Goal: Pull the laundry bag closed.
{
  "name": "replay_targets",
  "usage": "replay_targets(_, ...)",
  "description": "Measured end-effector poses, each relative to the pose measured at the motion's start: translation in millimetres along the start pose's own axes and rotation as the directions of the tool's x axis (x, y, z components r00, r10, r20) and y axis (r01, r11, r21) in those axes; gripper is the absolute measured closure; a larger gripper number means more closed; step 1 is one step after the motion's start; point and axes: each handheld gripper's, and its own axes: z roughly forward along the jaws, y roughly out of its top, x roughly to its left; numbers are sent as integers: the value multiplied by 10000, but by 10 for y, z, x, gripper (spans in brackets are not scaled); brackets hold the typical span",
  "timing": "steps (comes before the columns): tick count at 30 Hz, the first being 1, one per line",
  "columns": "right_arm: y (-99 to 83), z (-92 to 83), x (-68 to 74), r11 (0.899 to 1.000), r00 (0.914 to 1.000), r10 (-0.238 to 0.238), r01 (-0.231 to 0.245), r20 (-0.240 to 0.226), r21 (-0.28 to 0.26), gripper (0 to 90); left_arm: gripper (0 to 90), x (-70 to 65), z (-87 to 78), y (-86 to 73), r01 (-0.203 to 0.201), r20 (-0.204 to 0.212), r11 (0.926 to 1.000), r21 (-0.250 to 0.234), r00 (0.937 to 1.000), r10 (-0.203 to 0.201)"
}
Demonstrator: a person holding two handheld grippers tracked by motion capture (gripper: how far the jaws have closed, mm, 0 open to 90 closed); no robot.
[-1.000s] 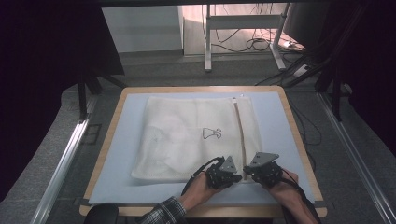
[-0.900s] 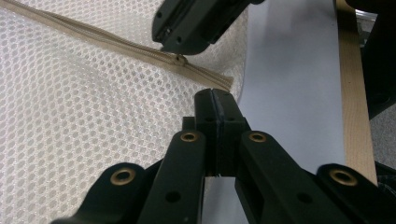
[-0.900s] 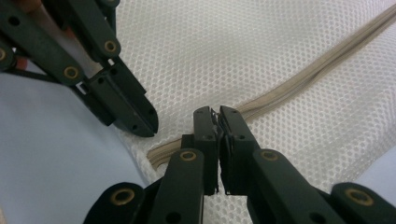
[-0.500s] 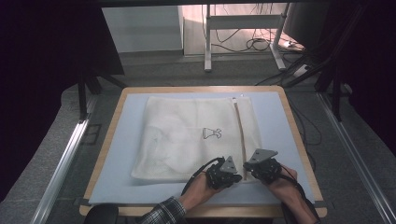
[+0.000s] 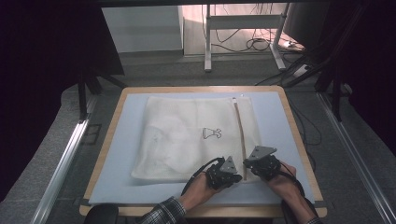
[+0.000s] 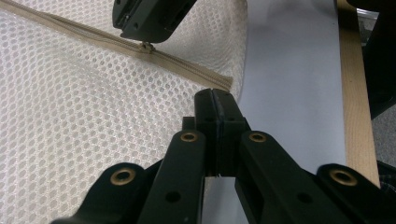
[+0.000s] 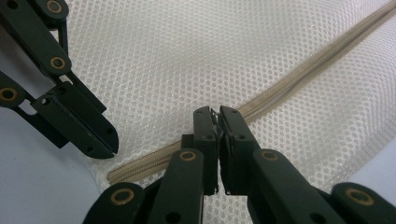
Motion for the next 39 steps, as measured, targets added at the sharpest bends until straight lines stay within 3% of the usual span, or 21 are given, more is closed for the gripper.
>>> replay_targets(39,94,129,-192,9997,9982,-240,234,555,113,854,899,-9,5,-1,69,4,10000,-70,10000,-69)
